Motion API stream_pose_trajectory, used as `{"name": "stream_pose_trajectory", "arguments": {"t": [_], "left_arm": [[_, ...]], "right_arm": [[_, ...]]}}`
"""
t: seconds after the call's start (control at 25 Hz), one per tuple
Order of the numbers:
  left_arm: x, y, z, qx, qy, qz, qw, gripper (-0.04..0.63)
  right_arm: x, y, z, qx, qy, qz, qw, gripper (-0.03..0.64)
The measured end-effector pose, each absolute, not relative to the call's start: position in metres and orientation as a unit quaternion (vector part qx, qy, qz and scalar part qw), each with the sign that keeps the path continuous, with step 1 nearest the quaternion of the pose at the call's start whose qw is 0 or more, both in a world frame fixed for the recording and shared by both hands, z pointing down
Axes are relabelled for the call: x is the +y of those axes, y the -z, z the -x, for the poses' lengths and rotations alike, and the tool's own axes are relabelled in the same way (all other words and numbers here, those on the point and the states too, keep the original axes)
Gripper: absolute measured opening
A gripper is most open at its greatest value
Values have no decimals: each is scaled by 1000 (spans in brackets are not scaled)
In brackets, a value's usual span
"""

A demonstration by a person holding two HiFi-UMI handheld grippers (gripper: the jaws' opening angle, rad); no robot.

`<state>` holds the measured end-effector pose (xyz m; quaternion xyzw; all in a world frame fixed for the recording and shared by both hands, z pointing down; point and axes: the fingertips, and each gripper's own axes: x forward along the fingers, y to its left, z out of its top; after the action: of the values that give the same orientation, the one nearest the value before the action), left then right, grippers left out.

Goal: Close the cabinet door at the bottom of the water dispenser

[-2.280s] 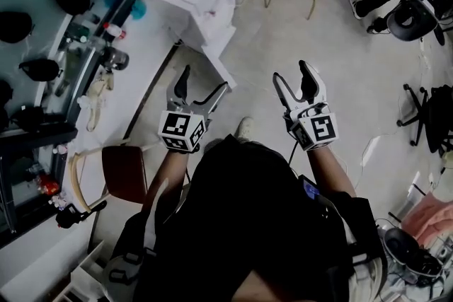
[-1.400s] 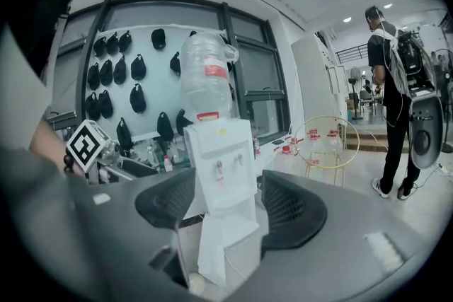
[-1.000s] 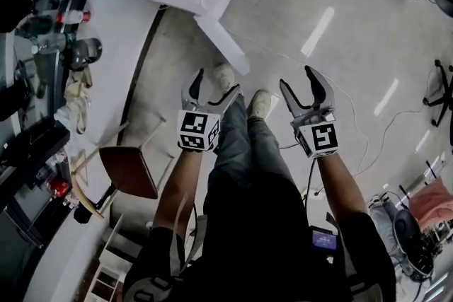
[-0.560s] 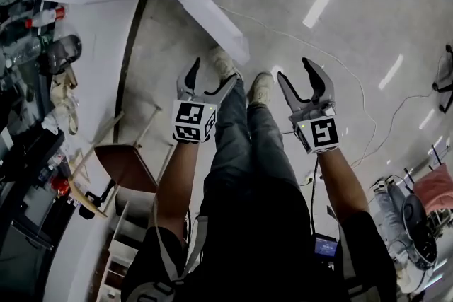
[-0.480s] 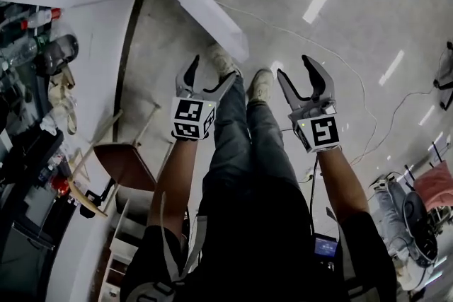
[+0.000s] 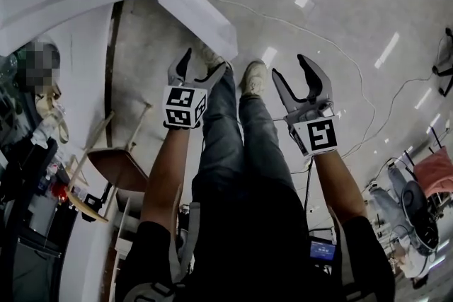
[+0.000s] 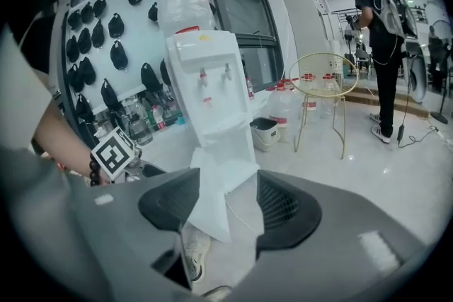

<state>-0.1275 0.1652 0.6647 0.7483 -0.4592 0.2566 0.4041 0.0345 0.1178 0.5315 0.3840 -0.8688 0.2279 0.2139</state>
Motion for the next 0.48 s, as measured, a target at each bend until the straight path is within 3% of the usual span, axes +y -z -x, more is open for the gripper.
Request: {"name": "stream_pose_trajectory", "arguments": {"t": [0.48], "left_arm": [[153, -700, 114, -421, -277, -753, 423, 408]], "right_arm": [[110, -539, -47, -850, -244, -413, 216, 241]]}}
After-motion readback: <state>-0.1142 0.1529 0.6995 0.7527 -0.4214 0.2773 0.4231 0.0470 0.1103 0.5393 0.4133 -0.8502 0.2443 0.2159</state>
